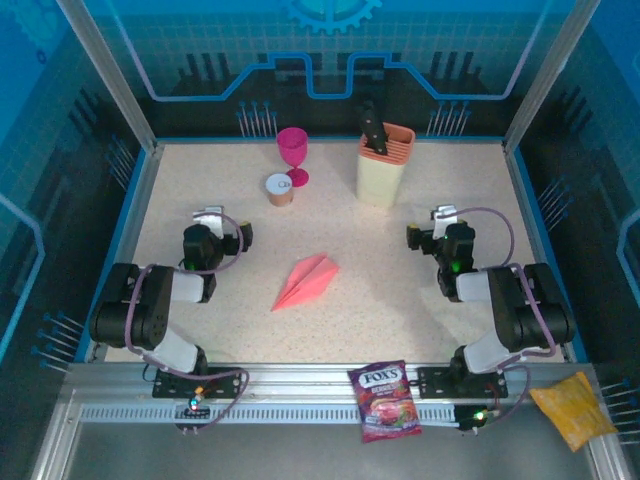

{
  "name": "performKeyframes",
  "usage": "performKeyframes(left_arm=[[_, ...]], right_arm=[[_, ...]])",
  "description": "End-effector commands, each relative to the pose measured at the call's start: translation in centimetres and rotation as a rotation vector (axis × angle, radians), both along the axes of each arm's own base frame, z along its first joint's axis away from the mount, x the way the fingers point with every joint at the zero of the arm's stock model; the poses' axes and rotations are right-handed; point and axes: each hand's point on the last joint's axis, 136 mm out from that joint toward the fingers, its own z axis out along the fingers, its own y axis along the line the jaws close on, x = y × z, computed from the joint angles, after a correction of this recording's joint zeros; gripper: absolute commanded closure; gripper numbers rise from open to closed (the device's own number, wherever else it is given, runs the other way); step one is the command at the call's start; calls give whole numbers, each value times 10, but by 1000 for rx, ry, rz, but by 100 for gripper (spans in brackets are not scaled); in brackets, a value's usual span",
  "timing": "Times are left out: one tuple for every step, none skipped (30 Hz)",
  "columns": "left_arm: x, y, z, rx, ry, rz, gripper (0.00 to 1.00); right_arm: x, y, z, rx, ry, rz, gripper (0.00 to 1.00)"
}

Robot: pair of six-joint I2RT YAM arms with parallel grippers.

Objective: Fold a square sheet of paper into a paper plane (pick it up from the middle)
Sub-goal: Reset both arms

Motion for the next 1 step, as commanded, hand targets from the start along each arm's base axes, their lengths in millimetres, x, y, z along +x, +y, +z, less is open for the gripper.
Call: performKeyframes(left_arm=[[6, 0, 12, 7, -43, -21, 0]], right_arm=[[8, 0, 16, -4, -56, 8, 1]])
